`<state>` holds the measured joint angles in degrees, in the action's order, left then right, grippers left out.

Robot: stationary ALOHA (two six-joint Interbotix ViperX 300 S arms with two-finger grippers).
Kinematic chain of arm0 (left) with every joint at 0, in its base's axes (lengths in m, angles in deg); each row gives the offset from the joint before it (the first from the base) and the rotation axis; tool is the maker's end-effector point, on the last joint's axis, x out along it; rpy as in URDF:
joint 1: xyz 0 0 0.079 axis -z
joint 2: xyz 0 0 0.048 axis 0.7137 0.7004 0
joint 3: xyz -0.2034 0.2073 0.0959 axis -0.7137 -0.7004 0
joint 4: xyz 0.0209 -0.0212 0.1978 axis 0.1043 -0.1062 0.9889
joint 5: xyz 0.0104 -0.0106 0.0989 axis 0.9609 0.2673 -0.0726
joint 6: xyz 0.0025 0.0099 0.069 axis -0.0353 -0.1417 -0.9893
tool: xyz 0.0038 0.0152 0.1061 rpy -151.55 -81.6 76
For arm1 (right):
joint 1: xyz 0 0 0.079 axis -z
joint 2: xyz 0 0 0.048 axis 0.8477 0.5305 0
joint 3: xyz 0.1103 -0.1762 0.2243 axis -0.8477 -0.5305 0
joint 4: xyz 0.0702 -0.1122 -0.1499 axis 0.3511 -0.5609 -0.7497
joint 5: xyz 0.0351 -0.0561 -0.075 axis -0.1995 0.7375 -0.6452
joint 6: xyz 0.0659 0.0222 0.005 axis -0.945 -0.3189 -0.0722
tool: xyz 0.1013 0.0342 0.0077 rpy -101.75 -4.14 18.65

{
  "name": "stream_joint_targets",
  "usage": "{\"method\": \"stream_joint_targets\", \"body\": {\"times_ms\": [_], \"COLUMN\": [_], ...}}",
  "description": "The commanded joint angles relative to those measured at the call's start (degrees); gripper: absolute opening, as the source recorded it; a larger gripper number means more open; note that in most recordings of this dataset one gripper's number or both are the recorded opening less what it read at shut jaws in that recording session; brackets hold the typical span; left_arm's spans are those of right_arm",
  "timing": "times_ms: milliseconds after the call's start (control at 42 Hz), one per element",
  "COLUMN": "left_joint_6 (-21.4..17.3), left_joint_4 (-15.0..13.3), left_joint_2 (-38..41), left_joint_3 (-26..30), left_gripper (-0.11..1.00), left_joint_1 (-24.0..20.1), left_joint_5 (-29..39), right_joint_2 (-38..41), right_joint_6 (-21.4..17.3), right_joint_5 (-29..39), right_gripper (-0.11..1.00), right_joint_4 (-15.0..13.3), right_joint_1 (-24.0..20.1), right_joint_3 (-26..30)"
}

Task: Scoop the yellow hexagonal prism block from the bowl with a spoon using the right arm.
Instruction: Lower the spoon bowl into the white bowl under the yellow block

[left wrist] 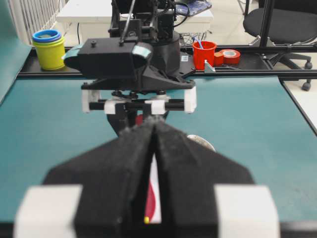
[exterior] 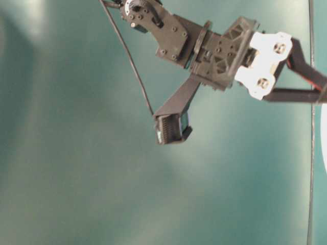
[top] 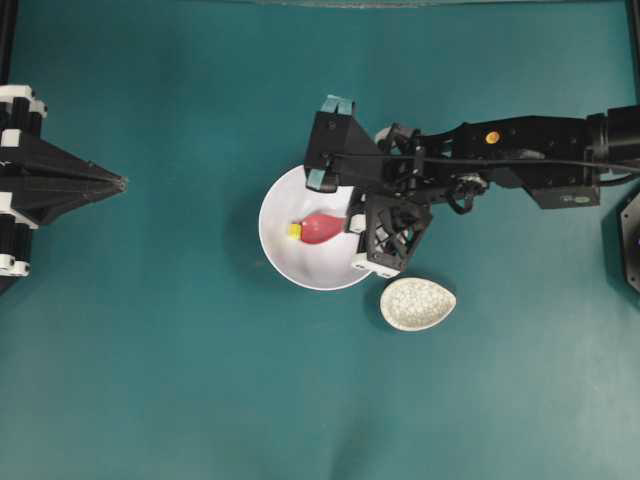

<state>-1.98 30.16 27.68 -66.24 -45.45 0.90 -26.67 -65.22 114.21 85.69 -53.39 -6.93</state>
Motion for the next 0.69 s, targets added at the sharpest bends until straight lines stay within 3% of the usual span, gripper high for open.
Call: {"method": "stream_joint_targets", "body": {"times_ms": [0, 666], "left_joint_6": [0.00, 0.00], "left_joint_4": [0.18, 0.18], "left_joint_2": [0.53, 0.53], "left_joint_3": [1.23, 1.23], "left_gripper": [0.00, 0.00], "left_joint_1": [0.00, 0.00], "left_joint_5": [-0.44, -0.09], "right_joint_2": [-0.79, -1.32], "right_joint_6": [0.09, -0.18], "right_joint_5": [-1.32, -5.80], "right_gripper": [0.24, 0.24], "right_joint_4": [0.53, 1.23], "right_joint_1": [-0.35, -0.35], "right_joint_3": [1.58, 1.85]}}
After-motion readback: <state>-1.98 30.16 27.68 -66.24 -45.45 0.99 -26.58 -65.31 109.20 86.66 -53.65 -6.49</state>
